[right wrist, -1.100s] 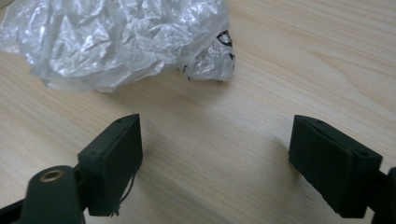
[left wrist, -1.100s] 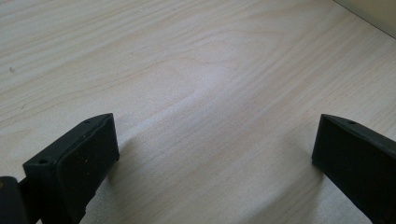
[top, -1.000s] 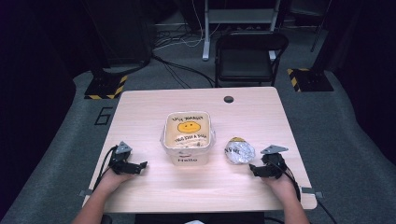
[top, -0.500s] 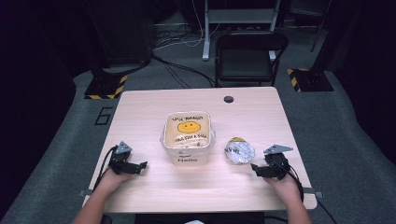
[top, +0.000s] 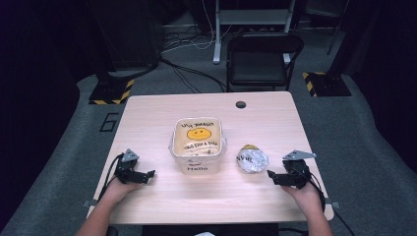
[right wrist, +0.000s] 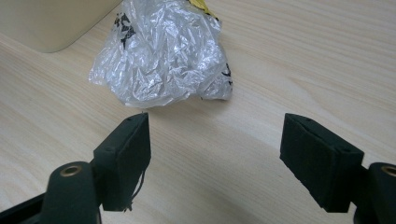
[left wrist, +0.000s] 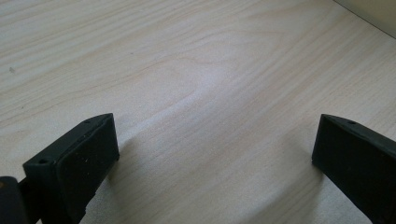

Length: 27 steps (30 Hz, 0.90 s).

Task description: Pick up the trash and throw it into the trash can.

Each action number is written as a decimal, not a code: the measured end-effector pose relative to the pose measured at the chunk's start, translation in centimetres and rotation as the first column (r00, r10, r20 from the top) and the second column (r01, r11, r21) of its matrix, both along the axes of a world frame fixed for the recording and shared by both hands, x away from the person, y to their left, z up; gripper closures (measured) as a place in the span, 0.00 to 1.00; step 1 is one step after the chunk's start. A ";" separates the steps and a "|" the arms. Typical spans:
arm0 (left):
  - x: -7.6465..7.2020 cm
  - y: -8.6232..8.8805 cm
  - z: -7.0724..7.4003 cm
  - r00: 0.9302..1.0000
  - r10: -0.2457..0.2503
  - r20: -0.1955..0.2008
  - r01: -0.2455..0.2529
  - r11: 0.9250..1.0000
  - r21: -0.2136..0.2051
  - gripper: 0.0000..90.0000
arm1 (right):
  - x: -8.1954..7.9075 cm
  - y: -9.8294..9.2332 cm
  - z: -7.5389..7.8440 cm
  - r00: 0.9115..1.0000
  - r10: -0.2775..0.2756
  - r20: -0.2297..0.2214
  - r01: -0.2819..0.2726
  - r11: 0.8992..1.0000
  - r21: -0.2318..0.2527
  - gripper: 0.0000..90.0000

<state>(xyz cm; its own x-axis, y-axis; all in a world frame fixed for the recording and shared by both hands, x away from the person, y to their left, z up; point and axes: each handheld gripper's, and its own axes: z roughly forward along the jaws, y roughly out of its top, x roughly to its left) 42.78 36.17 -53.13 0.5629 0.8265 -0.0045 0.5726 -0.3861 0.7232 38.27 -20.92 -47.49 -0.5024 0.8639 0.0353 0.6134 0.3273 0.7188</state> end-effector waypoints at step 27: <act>0.0 0.0 0.0 1.000 -0.001 0.000 0.001 1.000 0.001 0.00 | 1.2 1.7 3.2 0.999 0.026 0.025 -0.027 0.999 0.038 0.22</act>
